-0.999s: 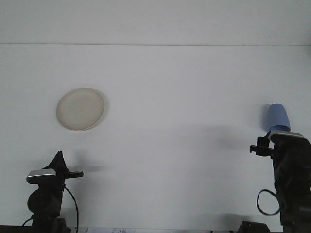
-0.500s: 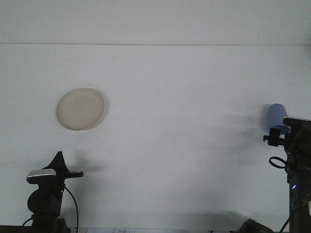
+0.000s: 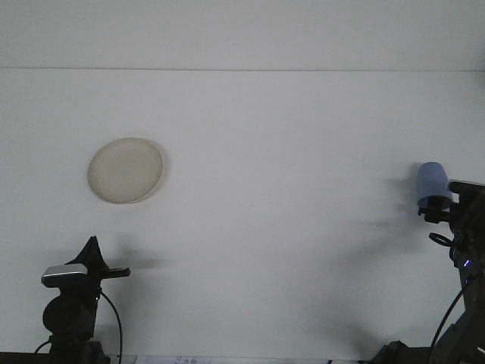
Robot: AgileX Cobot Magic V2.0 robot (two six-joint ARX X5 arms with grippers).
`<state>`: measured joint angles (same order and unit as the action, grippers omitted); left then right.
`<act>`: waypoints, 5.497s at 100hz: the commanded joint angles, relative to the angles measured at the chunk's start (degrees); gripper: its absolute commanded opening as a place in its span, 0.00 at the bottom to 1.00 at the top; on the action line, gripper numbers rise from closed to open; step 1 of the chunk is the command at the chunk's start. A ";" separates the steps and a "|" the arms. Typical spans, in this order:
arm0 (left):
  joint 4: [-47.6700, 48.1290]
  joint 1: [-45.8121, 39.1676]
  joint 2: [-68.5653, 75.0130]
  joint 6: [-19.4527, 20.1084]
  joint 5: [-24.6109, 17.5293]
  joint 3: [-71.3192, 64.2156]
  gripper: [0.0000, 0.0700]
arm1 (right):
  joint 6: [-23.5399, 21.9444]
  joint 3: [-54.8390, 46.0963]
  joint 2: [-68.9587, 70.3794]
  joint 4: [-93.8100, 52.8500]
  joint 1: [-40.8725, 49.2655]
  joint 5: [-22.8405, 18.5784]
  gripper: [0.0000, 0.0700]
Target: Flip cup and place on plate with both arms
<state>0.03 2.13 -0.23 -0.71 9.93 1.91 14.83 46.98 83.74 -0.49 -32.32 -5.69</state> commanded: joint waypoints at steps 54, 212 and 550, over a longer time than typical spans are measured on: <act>-0.57 -0.02 0.04 0.68 -0.09 -1.11 0.02 | -0.24 0.48 12.76 22.38 -0.44 -3.56 0.00; -0.59 -0.02 0.04 0.68 -0.09 -1.11 0.02 | -17.38 37.66 8.85 -77.50 77.66 4.09 0.00; 45.94 45.99 -89.13 -9.38 -24.30 78.29 0.62 | -14.97 -3.19 -69.48 -42.45 77.68 10.27 0.52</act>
<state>47.07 46.96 -86.74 -9.13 -15.57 78.35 -0.43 43.64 14.11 -43.40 44.91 4.54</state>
